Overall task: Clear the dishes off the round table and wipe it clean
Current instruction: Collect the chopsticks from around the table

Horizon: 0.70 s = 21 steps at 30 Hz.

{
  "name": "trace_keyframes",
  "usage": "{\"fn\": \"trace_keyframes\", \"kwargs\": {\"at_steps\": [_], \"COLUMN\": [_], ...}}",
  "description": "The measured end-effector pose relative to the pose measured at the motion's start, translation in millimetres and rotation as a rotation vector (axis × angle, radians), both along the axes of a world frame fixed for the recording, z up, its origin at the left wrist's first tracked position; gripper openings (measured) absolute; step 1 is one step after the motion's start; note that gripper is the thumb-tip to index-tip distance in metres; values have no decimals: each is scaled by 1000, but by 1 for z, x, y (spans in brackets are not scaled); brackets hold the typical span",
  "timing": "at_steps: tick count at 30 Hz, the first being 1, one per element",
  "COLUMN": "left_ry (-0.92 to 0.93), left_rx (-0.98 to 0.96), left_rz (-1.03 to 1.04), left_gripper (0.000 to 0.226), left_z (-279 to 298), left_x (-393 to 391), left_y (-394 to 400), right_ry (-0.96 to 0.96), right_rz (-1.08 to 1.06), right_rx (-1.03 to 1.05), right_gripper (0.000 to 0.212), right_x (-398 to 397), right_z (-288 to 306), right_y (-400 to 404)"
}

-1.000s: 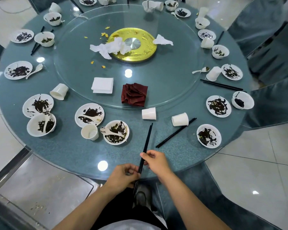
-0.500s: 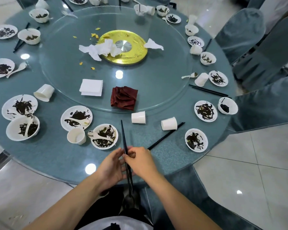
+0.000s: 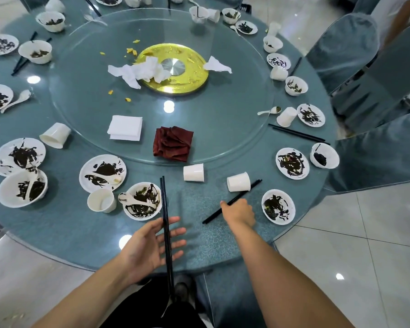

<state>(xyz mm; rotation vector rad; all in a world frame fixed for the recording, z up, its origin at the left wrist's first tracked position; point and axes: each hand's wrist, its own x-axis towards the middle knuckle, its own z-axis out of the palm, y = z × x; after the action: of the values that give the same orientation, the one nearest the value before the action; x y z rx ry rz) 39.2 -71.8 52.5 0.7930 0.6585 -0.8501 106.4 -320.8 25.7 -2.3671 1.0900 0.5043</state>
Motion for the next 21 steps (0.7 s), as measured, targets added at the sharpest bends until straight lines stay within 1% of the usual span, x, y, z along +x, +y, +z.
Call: {"fn": "trace_keyframes", "kwargs": {"at_steps": [3,7,11,13,14,18,21], "left_ry": [1,-1,18,23,27,28,35], "left_rx": [24,32,46,45,46,55,53], "left_rz": [6,3,10,12,12,13,37], "left_gripper": [48,47,47,47,47,50,51], "left_z": [2,4,4,5,5,9,10], "left_x": [-8,-17,-25,-31,-34,-48,-62], "left_y": [5,6,0,-3,-5,-8,-4], "right_ry": [28,35,52,68,71,44,32], "right_rz": [-93,-207,-290,-303,-301,-254,-187], "right_rx": [41,83,110,130,134,122,139], "right_gripper": [50,39,44,42,41,27,27], "right_x": [-3,-29,-67,-83,-90,-106,-113], "right_z": [-14,-38,-78,-88,-89,-51,-38], "right_y": [0,-9,-26,-30,-30,-15,-6]}}
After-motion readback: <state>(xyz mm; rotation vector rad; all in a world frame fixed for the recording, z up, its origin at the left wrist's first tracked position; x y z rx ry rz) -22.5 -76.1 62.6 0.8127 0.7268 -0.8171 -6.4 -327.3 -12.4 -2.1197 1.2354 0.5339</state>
